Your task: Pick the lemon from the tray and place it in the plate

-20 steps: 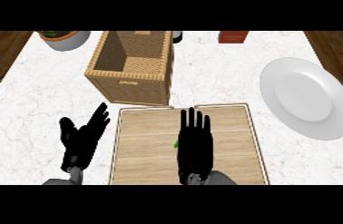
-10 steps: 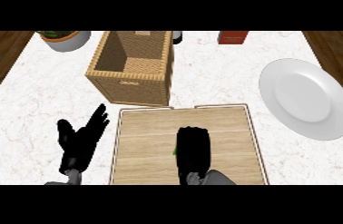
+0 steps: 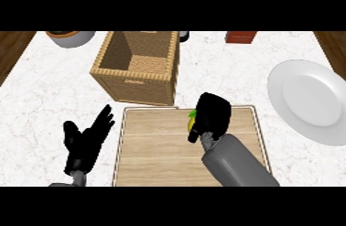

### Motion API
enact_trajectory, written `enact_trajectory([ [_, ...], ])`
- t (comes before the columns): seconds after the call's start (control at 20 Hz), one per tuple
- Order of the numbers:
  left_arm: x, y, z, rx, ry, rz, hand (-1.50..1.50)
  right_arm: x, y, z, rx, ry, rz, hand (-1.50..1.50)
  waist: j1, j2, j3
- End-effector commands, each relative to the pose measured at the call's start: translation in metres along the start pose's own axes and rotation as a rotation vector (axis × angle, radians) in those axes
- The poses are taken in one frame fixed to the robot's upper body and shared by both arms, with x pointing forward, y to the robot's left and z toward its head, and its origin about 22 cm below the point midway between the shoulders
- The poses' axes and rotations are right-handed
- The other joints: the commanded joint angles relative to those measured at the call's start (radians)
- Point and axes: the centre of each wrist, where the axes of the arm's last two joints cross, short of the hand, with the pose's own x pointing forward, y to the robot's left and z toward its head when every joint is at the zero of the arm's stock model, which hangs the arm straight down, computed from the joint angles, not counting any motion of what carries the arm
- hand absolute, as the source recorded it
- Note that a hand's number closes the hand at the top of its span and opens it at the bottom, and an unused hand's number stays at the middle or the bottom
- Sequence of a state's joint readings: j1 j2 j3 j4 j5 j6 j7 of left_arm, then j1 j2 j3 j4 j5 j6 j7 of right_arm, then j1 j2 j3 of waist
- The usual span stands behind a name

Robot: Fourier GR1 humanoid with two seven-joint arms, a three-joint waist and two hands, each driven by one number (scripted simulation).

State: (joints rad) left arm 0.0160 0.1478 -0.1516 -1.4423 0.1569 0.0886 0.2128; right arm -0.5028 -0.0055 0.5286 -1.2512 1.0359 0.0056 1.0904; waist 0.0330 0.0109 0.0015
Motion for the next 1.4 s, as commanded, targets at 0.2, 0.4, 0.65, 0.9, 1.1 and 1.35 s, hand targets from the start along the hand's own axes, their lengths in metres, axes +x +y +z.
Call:
enact_trajectory([
  [0.2, 0.002, -0.001, -0.005, 0.006, -0.007, -0.013, 0.00, 0.026, -0.048, -0.036, -0.487, 0.132, -0.292, 1.50, 0.008, 0.000, -0.002],
  [0.4, 0.006, -0.004, -0.007, -0.021, 0.005, 0.007, 0.00, 0.028, -0.062, -0.048, -0.624, 0.186, -0.395, 1.50, 0.008, -0.001, -0.001],
  [0.65, 0.000, 0.007, -0.004, 0.027, 0.000, -0.010, 0.00, 0.008, -0.067, -0.060, -0.743, 0.290, -0.530, 1.50, -0.012, -0.006, 0.000],
  [0.9, -0.008, -0.005, 0.002, 0.024, 0.001, -0.001, 0.00, -0.033, -0.066, -0.080, -0.856, 0.346, -0.615, 1.50, -0.032, -0.008, 0.000],
  [1.1, 0.001, 0.000, -0.010, 0.018, 0.007, 0.005, 0.00, -0.056, -0.055, -0.089, -0.939, 0.355, -0.674, 1.50, -0.032, -0.003, 0.000],
  [1.35, -0.003, -0.001, -0.008, 0.026, -0.003, 0.005, 0.00, -0.106, -0.031, -0.112, -1.016, 0.445, -0.584, 1.50, -0.026, -0.003, -0.001],
])
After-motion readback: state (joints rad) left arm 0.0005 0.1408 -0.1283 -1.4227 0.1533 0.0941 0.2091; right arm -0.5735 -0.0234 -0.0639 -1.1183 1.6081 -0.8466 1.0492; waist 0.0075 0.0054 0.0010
